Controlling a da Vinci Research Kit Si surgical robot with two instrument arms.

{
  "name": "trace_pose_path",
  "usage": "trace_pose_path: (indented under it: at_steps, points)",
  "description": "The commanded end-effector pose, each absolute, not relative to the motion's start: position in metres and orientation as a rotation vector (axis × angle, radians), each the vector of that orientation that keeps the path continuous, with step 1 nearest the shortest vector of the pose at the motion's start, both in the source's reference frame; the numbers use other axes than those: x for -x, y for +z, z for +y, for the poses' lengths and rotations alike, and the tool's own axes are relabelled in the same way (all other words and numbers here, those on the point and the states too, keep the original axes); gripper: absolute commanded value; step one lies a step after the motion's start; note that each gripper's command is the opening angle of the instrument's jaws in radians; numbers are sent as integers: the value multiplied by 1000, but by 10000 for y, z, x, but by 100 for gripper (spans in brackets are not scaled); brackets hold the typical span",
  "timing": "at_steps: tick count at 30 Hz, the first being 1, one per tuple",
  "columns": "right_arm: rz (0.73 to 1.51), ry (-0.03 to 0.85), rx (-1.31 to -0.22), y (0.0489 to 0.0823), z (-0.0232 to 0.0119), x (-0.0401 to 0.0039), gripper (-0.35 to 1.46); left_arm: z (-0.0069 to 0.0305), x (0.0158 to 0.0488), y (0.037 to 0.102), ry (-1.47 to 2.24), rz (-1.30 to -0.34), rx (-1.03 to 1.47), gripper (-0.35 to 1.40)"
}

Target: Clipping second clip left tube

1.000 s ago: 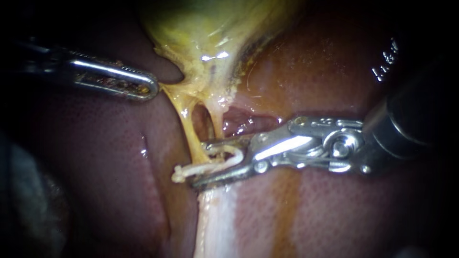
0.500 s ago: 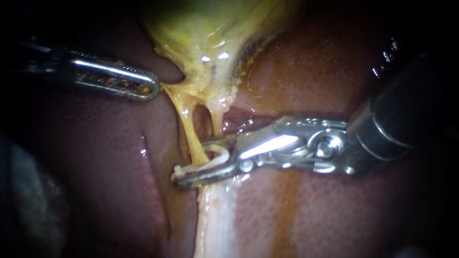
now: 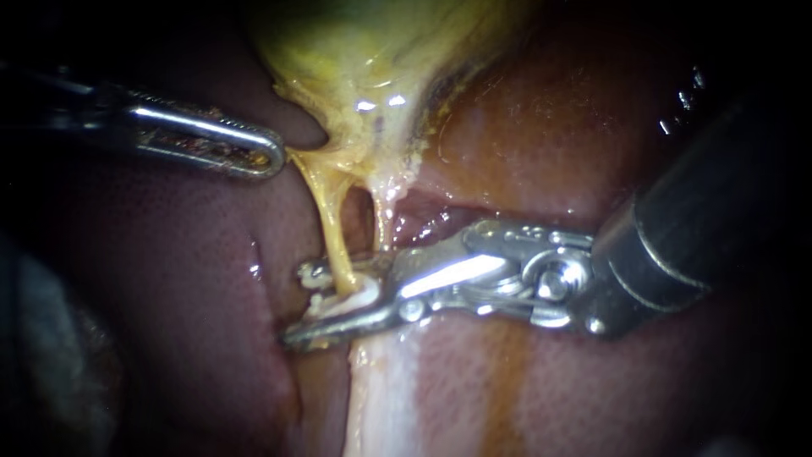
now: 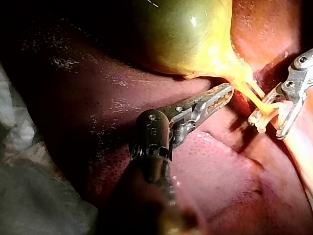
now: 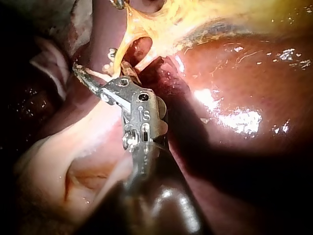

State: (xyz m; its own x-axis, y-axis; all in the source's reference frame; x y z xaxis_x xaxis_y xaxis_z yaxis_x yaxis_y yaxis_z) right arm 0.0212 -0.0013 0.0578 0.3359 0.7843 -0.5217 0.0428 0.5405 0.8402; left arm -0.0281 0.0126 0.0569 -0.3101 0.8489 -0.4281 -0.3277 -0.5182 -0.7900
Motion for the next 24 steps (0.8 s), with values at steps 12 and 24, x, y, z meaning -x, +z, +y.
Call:
trace_pose_path:
  at_steps: [12, 24]
  points:
    - [1162, 529, -962, 535, -24, -214, 47, 126, 278, 569, 1914, -757, 1115, -35]
    - [1156, 539, -997, 529, -13, -210, 33, 126, 278, 569, 1914, -757, 1115, -35]
